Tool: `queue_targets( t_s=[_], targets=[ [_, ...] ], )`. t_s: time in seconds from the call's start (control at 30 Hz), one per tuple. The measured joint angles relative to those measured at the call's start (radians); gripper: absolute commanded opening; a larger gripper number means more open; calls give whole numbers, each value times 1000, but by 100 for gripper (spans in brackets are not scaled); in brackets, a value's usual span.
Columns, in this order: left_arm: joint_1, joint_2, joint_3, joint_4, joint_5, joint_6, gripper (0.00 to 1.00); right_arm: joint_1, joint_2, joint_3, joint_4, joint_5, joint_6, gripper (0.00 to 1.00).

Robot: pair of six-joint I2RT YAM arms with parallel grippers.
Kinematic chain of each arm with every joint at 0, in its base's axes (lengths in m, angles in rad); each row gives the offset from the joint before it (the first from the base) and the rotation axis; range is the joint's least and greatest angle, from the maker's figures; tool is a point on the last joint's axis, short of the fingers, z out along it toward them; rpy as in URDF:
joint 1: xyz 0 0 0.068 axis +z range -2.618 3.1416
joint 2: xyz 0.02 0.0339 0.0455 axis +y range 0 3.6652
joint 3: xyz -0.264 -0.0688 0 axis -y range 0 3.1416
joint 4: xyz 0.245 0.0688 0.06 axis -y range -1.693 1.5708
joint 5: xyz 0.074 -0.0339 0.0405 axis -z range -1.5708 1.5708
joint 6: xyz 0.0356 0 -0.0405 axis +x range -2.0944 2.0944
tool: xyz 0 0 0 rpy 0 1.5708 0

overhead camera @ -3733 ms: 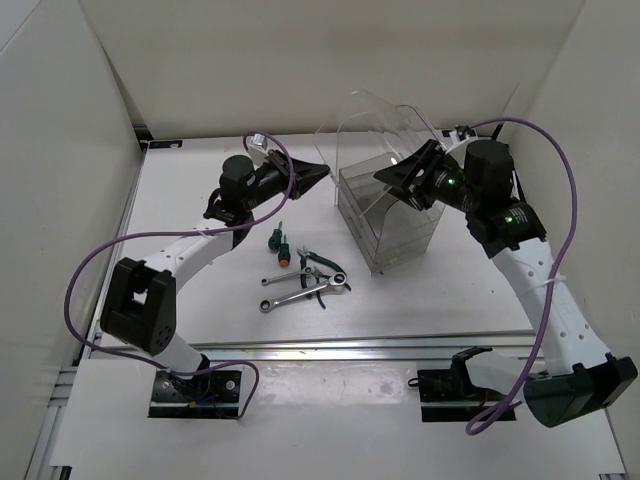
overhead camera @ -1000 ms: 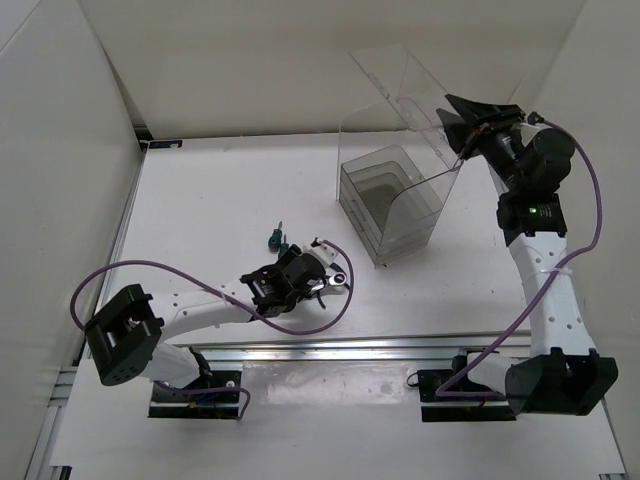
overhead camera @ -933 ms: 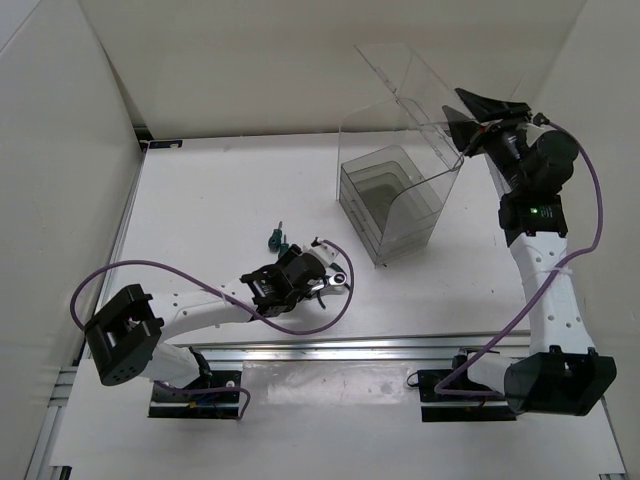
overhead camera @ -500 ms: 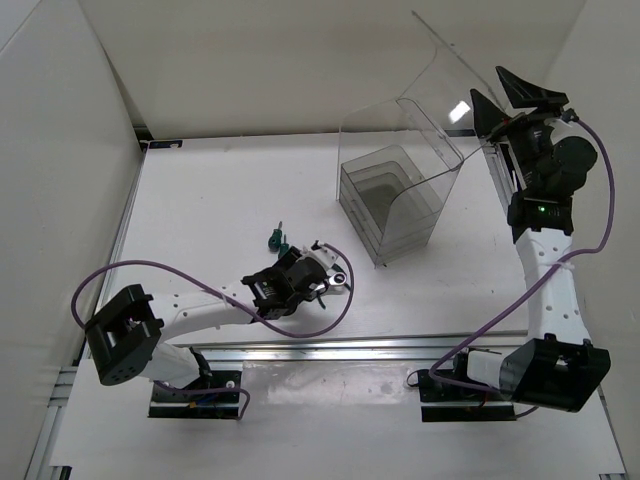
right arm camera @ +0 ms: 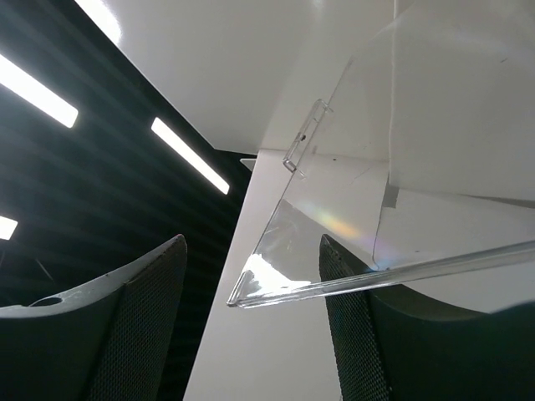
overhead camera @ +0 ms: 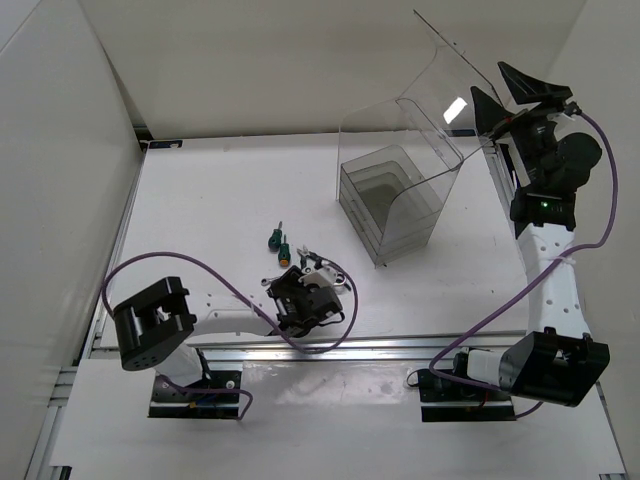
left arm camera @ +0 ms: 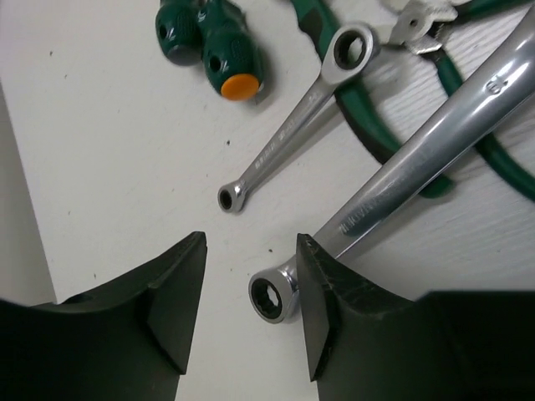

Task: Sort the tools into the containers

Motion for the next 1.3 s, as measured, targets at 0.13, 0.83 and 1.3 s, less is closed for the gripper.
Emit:
queue_targets(
  t_s=[0.13, 0.83, 1.3],
  targets=[
    [-41, 54, 0, -58, -84, -108, 55, -13, 1, 13, 0, -19, 1, 69],
    [-153, 169, 22, -96, -99, -264, 69, -38, 5, 52, -10, -59, 1, 69],
    [-74, 196, 5, 25, -108, -167, 58, -52, -2, 56, -34, -66, 1, 69]
  ],
)
